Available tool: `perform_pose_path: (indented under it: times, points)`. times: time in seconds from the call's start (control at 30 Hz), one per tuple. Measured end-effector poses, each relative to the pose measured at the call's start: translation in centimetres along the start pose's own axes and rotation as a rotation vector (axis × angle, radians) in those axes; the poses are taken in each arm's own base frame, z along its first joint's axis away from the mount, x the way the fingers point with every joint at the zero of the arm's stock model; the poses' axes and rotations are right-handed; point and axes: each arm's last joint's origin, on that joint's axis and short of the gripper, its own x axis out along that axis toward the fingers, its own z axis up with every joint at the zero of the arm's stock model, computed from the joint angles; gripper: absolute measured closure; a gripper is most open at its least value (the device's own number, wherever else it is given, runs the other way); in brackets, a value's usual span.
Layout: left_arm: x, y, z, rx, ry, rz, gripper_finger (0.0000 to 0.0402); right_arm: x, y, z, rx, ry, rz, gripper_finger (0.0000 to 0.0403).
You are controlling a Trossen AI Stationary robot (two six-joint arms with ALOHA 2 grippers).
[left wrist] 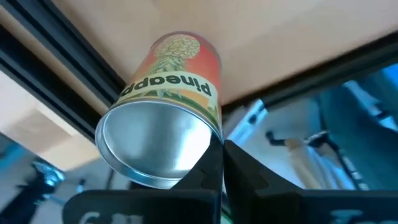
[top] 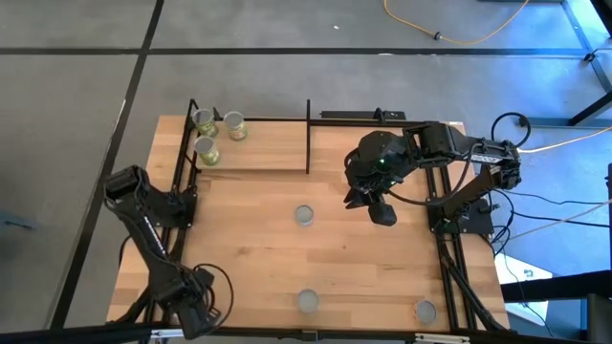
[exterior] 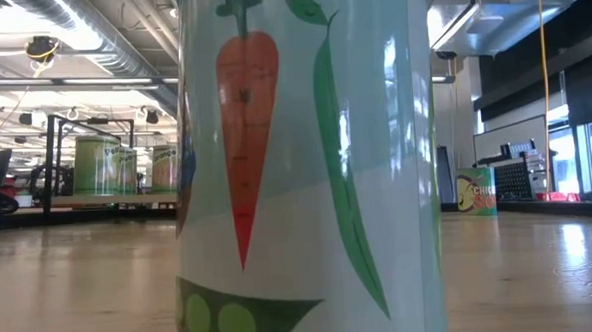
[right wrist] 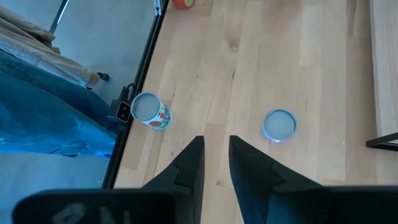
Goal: Pick and place cans onto a shelf
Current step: Put the canned pineapple on the shelf
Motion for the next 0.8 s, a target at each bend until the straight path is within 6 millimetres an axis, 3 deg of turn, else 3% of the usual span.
perform_pose_path:
  times: [0.43,0.8]
  points:
    - [-4.2,0.8,4.3,0.204,-0.021,0.016,0.0401,0.0,0.0,0.0,0.0,-0.001,0.0,0.0327]
    - [-9.2,3.3,9.7,0.334,-0.079,0.044,0.0401,0.0,0.0,0.0,0.0,0.0,0.001,0.0327]
